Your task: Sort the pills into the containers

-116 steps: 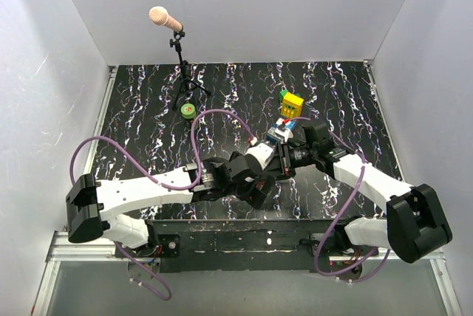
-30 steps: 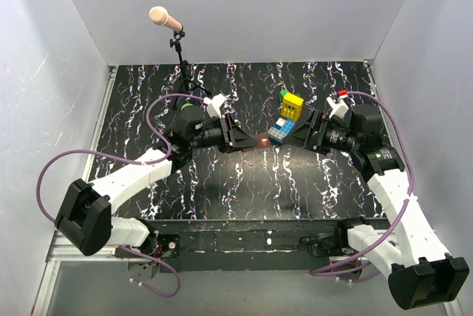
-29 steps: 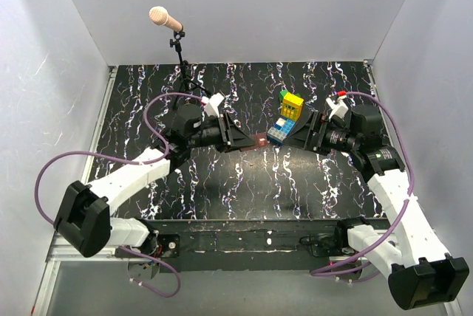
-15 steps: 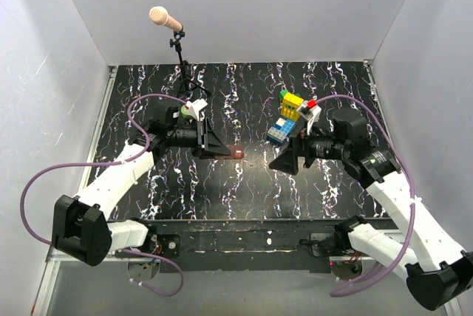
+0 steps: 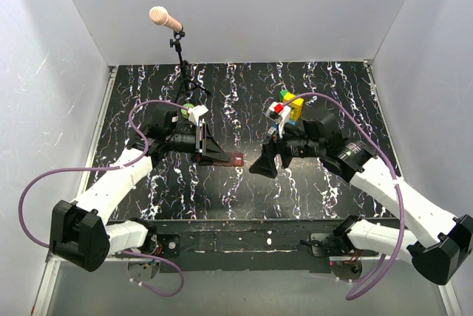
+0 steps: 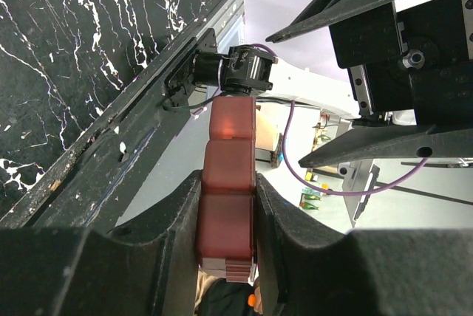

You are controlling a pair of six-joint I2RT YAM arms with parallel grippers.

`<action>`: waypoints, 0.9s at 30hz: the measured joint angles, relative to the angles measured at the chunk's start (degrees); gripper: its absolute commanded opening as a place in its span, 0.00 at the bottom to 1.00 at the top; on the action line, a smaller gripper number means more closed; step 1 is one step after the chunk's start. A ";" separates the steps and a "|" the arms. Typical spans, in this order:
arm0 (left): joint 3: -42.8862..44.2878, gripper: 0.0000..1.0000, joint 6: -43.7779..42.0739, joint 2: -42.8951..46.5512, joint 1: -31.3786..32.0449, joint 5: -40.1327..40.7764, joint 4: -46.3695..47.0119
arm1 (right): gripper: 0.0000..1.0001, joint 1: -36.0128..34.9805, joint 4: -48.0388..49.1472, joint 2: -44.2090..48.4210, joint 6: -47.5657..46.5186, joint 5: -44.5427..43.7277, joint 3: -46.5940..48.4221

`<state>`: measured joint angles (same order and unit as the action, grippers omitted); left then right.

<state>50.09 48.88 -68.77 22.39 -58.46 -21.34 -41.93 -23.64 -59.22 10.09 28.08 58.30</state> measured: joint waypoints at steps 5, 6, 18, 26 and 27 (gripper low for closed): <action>-0.02 0.00 -0.04 0.00 0.00 -0.04 0.04 | 0.98 -0.50 1.97 -0.50 0.59 0.55 0.02; -0.07 0.00 -0.07 0.00 0.00 -0.04 0.04 | 0.98 -0.52 2.54 -0.55 0.76 0.72 0.02; -0.42 0.00 -0.44 -0.35 0.00 -0.04 0.17 | 0.98 -0.68 5.84 -2.16 1.73 2.82 0.02; -0.90 0.00 -0.46 -0.35 0.00 -0.07 0.17 | 0.98 -2.10 6.86 -3.17 1.75 3.63 0.02; -0.90 0.00 -0.46 -0.33 0.00 -0.09 0.15 | 0.98 -2.14 7.17 -3.34 1.75 3.74 0.02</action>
<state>49.19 48.42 -69.10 22.39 -58.54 -21.19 -44.07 -16.47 -62.57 11.84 31.81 58.33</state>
